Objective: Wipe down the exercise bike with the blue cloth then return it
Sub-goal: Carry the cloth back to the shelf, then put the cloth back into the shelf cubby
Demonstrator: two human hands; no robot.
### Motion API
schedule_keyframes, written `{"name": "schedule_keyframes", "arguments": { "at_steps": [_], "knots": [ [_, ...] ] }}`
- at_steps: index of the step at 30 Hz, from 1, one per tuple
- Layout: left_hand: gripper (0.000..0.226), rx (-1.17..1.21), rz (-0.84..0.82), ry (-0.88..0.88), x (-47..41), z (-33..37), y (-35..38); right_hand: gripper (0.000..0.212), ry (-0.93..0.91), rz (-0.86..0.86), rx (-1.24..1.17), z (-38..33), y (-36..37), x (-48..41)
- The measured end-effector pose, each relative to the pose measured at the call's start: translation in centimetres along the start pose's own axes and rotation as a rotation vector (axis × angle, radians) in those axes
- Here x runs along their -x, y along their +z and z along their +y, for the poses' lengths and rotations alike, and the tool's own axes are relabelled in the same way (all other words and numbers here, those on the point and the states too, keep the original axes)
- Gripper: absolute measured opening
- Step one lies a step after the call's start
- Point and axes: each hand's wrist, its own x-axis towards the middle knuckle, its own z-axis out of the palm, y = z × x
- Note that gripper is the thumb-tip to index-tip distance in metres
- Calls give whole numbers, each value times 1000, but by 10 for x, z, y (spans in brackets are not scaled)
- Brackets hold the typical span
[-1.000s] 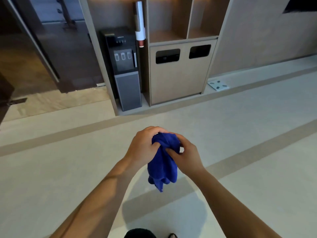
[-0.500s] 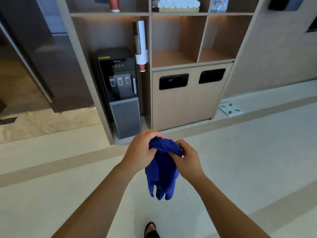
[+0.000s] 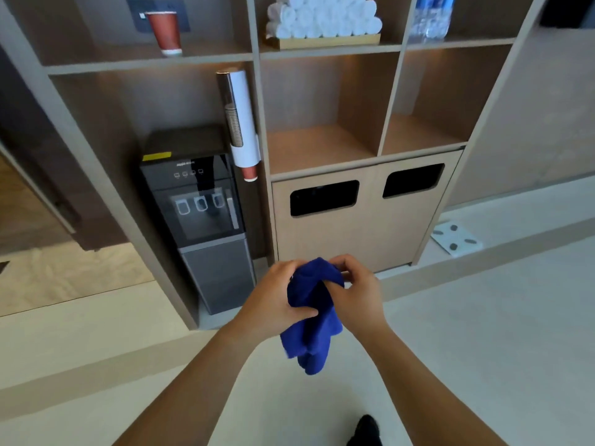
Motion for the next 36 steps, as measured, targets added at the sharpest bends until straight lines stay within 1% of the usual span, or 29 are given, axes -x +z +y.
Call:
{"name": "schedule_keyframes", "arguments": {
  "at_steps": [3,5,7,9,11,14,19,22,24,27,31,34,36],
  "knots": [
    [71,56,12,-20,-73,1,24,32,-36,-27,-13,17,-20,-71],
    [68,108,62,-61,-122,5,41,34,-73,-38,-25,29,-40,-122],
    [54,135,108,-103,-154,7,50,35,-100,-38,-22,35,-55,-155],
    [34,119,149,-126,-203,12,62,35,-109,-31,-23,49,-78,-198],
    [25,95,203,-135,-250,18,65,36,-104,-12,-21,65,-99,-238],
    [23,94,252,-111,-314,25,63,35,-96,27,-30,86,-125,-292],
    [34,109,277,-67,-415,37,61,35,-76,38,-13,117,-148,-375],
    [26,182,269,-36,-473,43,66,38,-94,62,20,130,-157,-425],
    [22,182,245,-18,-510,46,66,39,-88,94,36,137,-164,-456],
    [25,176,179,9,-558,49,66,39,-74,152,51,153,-175,-499],
    [25,193,104,68,-608,53,77,50,-36,202,46,173,-191,-547],
    [27,160,69,116,-639,57,90,59,-71,182,75,187,-204,-574],
    [28,133,47,133,-659,59,101,62,-106,196,99,195,-214,-596]
  ]
}}
